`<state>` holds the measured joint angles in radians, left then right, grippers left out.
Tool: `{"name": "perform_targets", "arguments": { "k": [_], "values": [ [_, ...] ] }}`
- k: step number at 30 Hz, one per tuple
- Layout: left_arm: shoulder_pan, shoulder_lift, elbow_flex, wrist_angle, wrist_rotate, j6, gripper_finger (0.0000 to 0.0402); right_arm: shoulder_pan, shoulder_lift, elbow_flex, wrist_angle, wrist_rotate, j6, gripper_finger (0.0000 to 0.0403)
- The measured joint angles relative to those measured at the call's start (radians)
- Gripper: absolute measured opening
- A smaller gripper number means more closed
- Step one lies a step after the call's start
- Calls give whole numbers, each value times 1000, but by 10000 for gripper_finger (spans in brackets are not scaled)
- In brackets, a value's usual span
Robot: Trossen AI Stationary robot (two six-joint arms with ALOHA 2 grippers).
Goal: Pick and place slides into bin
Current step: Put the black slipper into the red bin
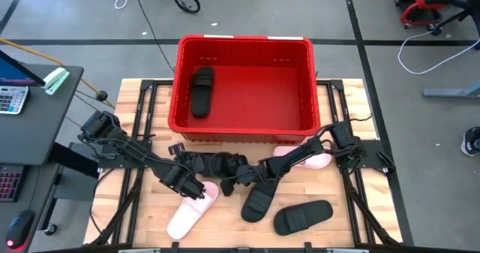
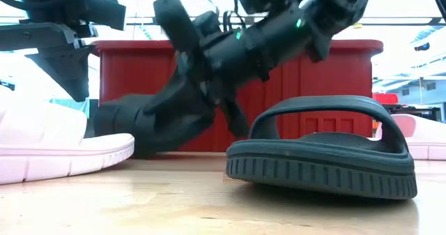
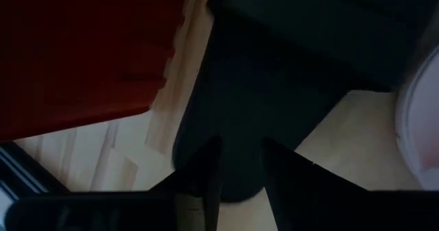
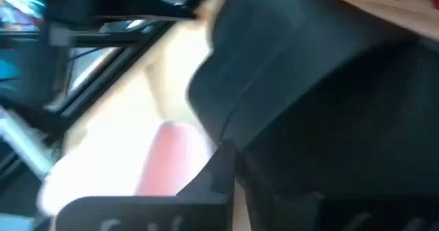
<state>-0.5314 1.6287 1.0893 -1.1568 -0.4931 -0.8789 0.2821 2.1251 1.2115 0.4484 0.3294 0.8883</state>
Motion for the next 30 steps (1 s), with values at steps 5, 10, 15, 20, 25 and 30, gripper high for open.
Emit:
{"name": "perform_targets", "arguments": {
  "k": [5, 10, 15, 20, 25, 30],
  "values": [
    [-6, 0, 0, -6, 21, -15, 90, 63, -102, 0, -152, -48, -17, 9],
    [-31, 0, 0, -7, 21, -42, 72, 146, -255, 0, -428, -5, 7, 9],
    [-45, 0, 0, -9, 20, -54, 56, 232, -423, -2, -548, 128, -69, 9],
    [-44, 0, 1, -4, 7, -56, 42, 280, -579, 0, -557, 291, -281, 8],
    [-44, 0, 14, -25, 19, -58, 31, 233, -732, 2, -609, 418, -547, 8],
    [-44, 0, 50, -27, 18, -53, 22, 81, -849, -1, -638, 456, -791, 7]
  ]
}}
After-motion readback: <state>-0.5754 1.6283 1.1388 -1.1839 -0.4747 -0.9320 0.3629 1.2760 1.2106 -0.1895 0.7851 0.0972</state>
